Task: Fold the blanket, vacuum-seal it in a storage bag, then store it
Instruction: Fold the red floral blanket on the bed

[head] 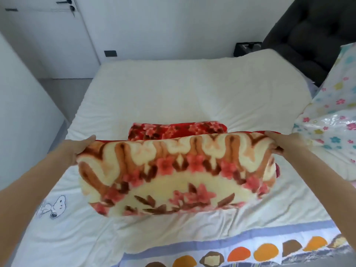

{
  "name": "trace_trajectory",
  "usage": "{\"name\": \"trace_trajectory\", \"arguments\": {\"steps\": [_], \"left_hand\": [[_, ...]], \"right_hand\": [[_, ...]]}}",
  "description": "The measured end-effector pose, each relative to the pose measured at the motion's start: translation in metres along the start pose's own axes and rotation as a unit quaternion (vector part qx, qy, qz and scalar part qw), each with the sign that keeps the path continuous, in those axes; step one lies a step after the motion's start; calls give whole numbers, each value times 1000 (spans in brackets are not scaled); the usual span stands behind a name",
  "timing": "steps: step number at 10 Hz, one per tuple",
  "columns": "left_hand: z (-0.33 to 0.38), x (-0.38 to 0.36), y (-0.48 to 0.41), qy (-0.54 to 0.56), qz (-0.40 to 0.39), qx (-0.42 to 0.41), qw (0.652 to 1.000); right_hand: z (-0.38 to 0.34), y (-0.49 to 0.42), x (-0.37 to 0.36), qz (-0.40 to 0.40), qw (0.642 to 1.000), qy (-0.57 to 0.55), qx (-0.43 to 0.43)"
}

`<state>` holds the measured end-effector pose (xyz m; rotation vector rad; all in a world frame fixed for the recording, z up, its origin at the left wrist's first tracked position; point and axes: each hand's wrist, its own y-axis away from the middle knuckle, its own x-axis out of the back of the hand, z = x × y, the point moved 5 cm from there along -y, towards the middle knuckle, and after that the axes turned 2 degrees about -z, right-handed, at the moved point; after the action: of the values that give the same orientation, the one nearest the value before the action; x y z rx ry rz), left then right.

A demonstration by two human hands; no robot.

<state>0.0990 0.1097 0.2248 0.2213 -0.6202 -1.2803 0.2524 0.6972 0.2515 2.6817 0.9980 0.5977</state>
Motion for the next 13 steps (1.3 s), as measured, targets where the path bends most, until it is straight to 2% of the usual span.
{"name": "trace_trajectory", "arguments": {"steps": [1,2,3,4,5,6,7,8,10,11,13], "left_hand": [[51,-58,-85,25,-43,-49,998],[64,-105,-120,56,-124,-89,987],[60,-152,-150,-88,-187,-206,956],[44,-184,-166,-447,-31,-299,842],[31,-249,-145,-532,-63,-449,715],[15,-289,-175,-583,-79,-451,671],[17,-308,-229,-600,-66,-420,678],[21,-329,-275,-609,-62,-401,681],[25,-358,-336,-586,-28,-364,724],[9,-379,-355,-578,-22,-370,727],[11,-403,-381,-587,-17,-372,719]], "right_hand": [[-52,-54,-76,39,998,47,-18],[-57,-57,-138,-59,982,136,114],[-15,-44,-207,-105,820,417,378],[43,-80,-249,-147,666,651,331],[54,-125,-291,-134,636,692,314],[47,-157,-316,-156,609,703,332],[23,-215,-310,-130,633,675,356],[27,-271,-308,-104,689,655,293],[61,-319,-347,-123,756,577,284],[83,-337,-361,-105,775,550,294],[89,-371,-381,-103,775,555,285]]}}
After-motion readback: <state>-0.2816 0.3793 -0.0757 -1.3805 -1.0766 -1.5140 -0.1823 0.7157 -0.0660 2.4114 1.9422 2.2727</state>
